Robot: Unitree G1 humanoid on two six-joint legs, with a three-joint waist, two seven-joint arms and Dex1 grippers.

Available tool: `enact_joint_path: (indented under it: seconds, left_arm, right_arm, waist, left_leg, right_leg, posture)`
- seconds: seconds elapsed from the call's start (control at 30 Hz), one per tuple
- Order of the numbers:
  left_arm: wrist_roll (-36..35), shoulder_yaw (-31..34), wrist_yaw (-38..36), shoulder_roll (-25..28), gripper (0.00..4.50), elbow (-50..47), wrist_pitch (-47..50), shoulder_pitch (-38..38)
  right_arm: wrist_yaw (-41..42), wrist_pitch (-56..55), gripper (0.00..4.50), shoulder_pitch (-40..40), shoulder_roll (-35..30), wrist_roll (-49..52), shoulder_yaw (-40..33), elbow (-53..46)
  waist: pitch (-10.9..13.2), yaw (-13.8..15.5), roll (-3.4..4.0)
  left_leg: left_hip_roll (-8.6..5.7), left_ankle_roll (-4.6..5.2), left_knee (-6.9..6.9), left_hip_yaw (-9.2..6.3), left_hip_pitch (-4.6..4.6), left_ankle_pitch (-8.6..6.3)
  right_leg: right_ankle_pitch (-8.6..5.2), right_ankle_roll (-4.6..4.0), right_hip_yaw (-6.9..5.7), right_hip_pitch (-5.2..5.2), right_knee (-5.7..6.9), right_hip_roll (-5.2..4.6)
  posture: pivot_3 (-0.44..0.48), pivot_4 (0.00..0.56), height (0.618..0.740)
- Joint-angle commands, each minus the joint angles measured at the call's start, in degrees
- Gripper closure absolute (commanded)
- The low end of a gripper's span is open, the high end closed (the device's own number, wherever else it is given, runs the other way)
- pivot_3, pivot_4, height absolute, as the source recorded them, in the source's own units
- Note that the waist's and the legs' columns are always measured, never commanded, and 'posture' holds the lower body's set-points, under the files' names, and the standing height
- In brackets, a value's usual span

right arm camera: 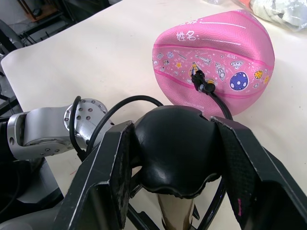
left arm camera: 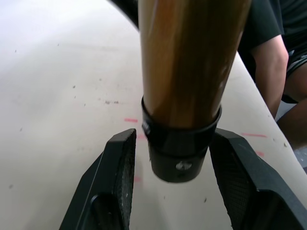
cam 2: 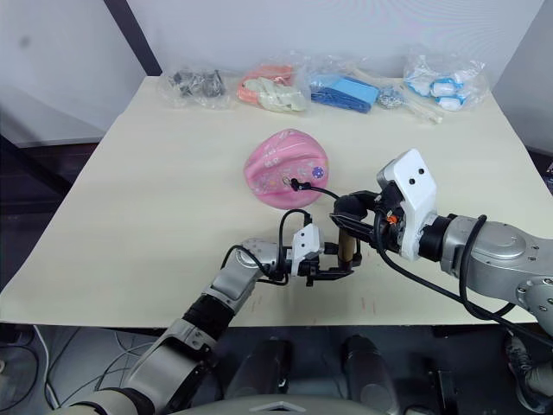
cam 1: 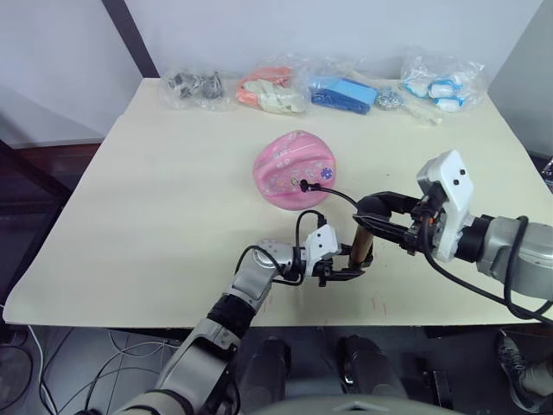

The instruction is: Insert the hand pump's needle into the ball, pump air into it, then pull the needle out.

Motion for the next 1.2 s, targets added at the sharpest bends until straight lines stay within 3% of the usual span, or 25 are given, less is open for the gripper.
enact_joint_path:
  seconds: [0.03, 0.07, 0.23, 0.5, 0.7, 0.93, 1.2]
  left_arm:
    - [-0.6, 0.2, -0.2, -0.5, 2.10, -2.0, -1.0, -0.2]
    - [-0.6, 0.2, -0.3, -0.5, 2.10, -1.9, -1.0, -0.2]
    - [-0.4, -0.2, -0.9, -0.6, 3.42, -1.6, -1.1, -0.3]
    - [0.9, -0.8, -0.5, -1.6, 3.42, 1.3, -3.1, -1.2]
    - [3.8, -1.7, 1.4, -6.3, 3.42, 12.3, -10.1, -5.5]
    - [8.7, -2.1, 6.3, -11.3, 3.42, 25.5, -15.7, -11.1]
    - [12.7, -2.2, 10.4, -11.7, 3.42, 30.1, -16.7, -10.8]
  right_arm:
    - [-0.4, -0.7, 2.51, -0.8, -0.5, 0.6, -2.5, -0.8]
    - [-0.4, -0.7, 2.51, -0.8, -0.5, 0.6, -2.5, -0.8]
    - [-0.4, -0.8, 2.51, -0.9, -0.5, 0.7, -2.7, -0.7]
    - [0.0, -0.8, 2.51, -0.7, -1.7, 1.0, -3.7, -0.7]
    - [5.1, -0.6, 2.51, -0.3, -5.1, -2.1, -5.8, 1.5]
    - [13.7, -2.3, 2.51, 3.8, -5.9, -11.9, -5.4, 5.6]
    - [20.9, -3.6, 2.51, 7.3, -3.9, -20.8, -3.5, 7.5]
  waist:
    - [0.0, 0.0, 0.00]
    - [0.0, 0.0, 0.00]
    - [0.0, 0.0, 0.00]
    - [0.0, 0.0, 0.00]
    - [0.0, 0.2, 0.00]
    - [0.0, 0.1, -0.01]
    - [0.0, 0.2, -0.01]
  left_leg:
    - [0.00, 0.00, 0.00, 0.00, 0.00, 0.00]
    - [0.00, 0.00, 0.00, 0.00, 0.00, 0.00]
    - [0.00, 0.00, 0.00, 0.00, 0.00, 0.00]
    - [0.00, 0.00, 0.00, 0.00, 0.00, 0.00]
    - [-0.06, 0.00, 0.01, 0.00, -0.03, 0.00]
    - [-0.10, 0.01, 0.00, 0.00, -0.03, 0.00]
    - [-0.12, 0.01, 0.01, -0.02, -0.01, 0.00]
  right_leg:
    - [0.00, 0.00, 0.00, 0.00, 0.00, 0.00]
    - [0.00, 0.00, 0.00, 0.00, 0.00, 0.00]
    - [0.00, 0.00, 0.00, 0.00, 0.00, 0.00]
    - [0.00, 0.00, 0.00, 0.00, 0.00, 0.00]
    - [0.00, 0.01, -0.01, 0.00, -0.03, -0.03]
    - [0.01, 0.02, 0.00, 0.00, -0.02, -0.04]
    - [0.02, 0.05, -0.01, 0.01, -0.01, -0.05]
  posture:
    - [0.000, 0.150, 0.740]
    - [0.000, 0.150, 0.740]
    - [0.000, 0.150, 0.740]
    - [0.000, 0.150, 0.740]
    - [0.000, 0.150, 0.740]
    - [0.000, 0.150, 0.740]
    - [0.000, 0.150, 0.740]
